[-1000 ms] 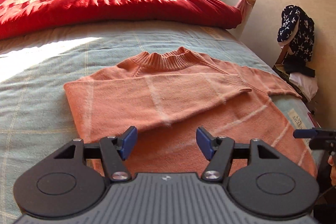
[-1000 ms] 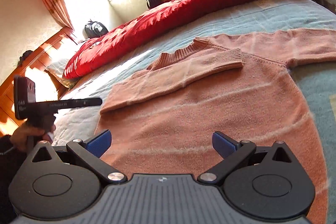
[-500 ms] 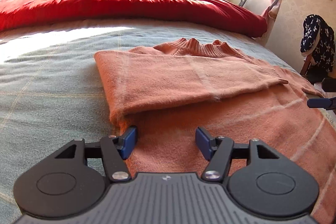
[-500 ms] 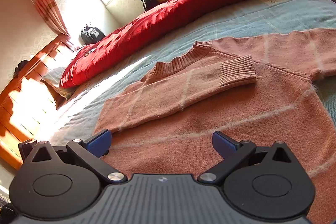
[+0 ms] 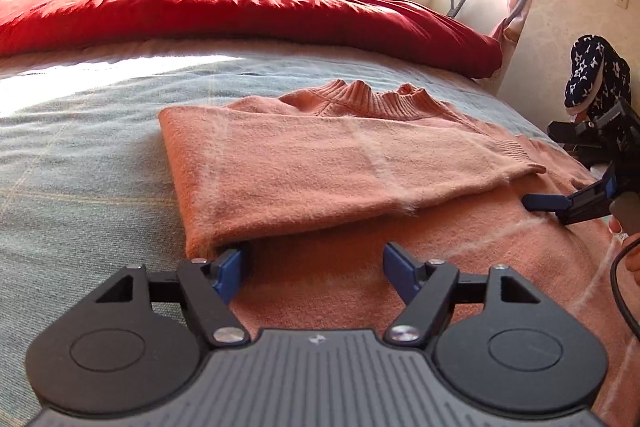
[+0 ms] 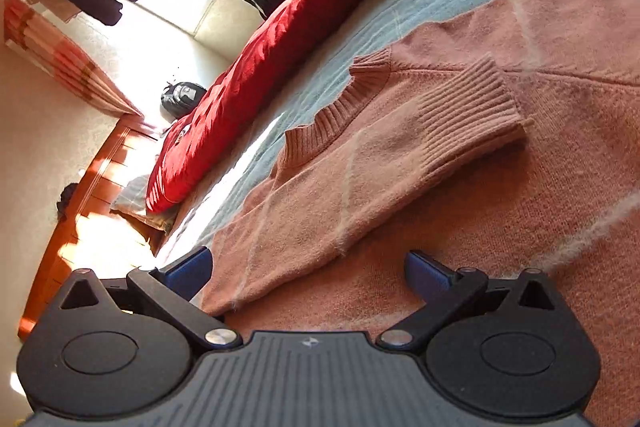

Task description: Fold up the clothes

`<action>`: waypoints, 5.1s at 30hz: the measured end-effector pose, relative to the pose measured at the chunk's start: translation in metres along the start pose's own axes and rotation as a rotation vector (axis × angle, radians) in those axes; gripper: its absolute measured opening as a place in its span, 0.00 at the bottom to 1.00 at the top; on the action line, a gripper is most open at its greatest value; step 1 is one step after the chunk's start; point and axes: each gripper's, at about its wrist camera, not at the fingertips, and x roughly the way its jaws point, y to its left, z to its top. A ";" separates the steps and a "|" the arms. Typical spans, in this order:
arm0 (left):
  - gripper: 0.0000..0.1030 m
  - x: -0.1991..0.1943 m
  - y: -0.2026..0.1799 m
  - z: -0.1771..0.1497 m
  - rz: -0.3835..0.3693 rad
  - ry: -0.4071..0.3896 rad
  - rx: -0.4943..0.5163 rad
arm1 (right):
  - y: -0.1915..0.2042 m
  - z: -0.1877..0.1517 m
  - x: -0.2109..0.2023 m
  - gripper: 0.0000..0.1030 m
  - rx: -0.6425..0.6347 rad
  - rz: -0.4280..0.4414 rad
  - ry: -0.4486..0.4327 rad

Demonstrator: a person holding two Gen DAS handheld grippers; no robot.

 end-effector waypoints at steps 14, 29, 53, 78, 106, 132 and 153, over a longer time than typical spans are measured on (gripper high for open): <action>0.75 0.000 0.001 0.000 -0.019 -0.003 0.002 | -0.022 0.042 0.033 1.00 0.033 0.008 -0.136; 0.75 -0.002 0.005 0.000 -0.036 -0.014 -0.023 | -0.038 0.043 0.029 0.43 0.000 -0.115 -0.196; 0.74 -0.020 -0.014 0.012 -0.089 -0.008 0.015 | -0.018 0.095 0.035 0.13 -0.295 -0.262 -0.194; 0.69 0.026 0.036 0.073 0.020 -0.085 -0.022 | 0.052 0.038 0.020 0.75 -0.526 -0.300 -0.053; 0.75 -0.044 -0.063 0.039 0.102 0.030 0.223 | 0.058 -0.075 -0.081 1.00 -0.505 -0.405 0.051; 0.80 -0.142 -0.101 -0.117 -0.005 0.053 0.075 | 0.063 -0.203 -0.105 1.00 -0.649 -0.617 -0.025; 0.86 -0.112 -0.118 -0.112 -0.015 0.095 0.072 | 0.020 -0.203 -0.177 1.00 -0.454 -0.498 -0.124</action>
